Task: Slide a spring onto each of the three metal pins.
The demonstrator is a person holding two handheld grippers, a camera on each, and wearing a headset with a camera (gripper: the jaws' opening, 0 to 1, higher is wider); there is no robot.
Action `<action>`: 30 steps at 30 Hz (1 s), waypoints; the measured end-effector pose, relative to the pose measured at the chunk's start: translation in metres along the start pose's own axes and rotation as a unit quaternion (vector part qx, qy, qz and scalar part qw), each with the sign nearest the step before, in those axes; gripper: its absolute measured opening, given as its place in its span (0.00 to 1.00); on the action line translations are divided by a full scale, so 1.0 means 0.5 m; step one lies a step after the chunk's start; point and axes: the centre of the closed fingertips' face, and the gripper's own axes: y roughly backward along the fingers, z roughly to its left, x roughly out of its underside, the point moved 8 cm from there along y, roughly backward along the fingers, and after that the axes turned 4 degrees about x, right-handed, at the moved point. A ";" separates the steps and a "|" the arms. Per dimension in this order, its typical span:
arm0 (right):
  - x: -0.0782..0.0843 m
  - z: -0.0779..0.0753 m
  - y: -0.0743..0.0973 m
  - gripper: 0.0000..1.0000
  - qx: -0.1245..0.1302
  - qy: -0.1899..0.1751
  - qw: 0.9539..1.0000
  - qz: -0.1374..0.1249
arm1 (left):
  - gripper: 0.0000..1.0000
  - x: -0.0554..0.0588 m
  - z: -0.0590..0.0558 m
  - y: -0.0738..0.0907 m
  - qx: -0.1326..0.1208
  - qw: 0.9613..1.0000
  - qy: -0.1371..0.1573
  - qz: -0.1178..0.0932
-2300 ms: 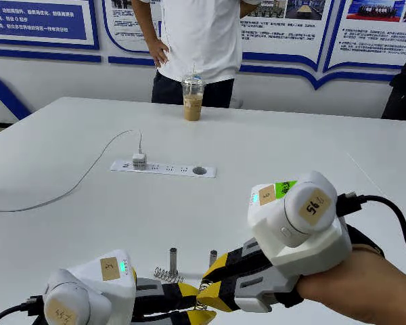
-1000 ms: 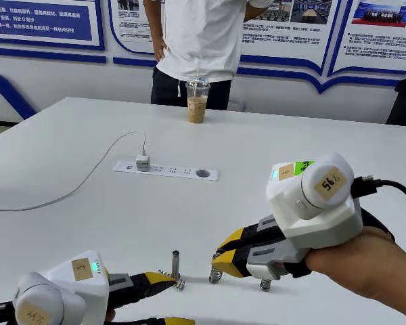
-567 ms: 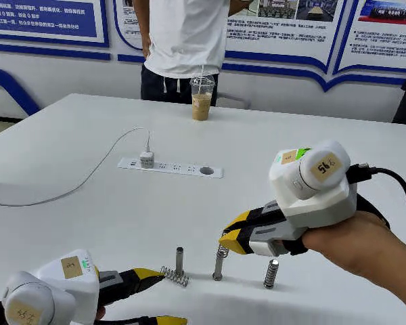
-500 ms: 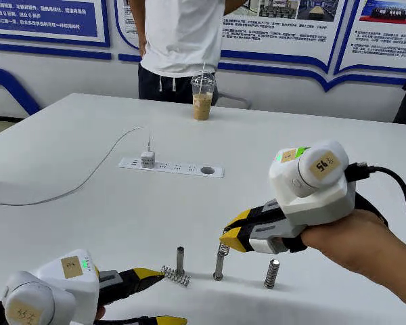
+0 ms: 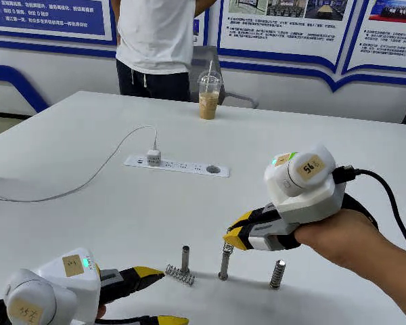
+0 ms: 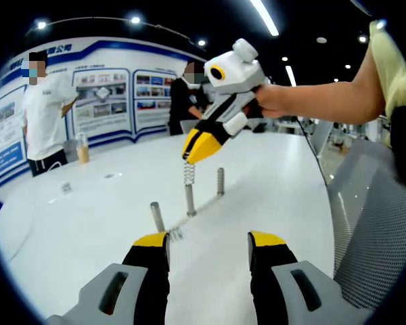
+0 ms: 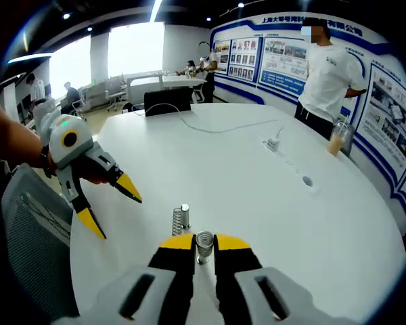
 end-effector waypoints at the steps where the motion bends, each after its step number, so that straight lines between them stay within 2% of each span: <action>1: 0.001 -0.001 -0.002 0.12 0.000 -0.003 1.000 0.000 | 0.47 0.000 0.000 0.000 0.000 1.000 0.001 0.000; 10: 0.009 -0.002 -0.015 0.12 -0.004 -0.009 1.000 0.008 | 0.47 0.001 0.003 0.001 -0.002 1.000 0.002 -0.001; 23: 0.048 0.005 -0.053 0.12 -0.007 -0.024 0.999 0.031 | 0.47 0.005 0.003 0.003 -0.003 1.000 0.004 0.000; 30: 0.058 0.012 -0.068 0.12 -0.004 -0.015 0.999 0.043 | 0.47 0.003 0.003 0.001 -0.002 1.000 0.003 -0.001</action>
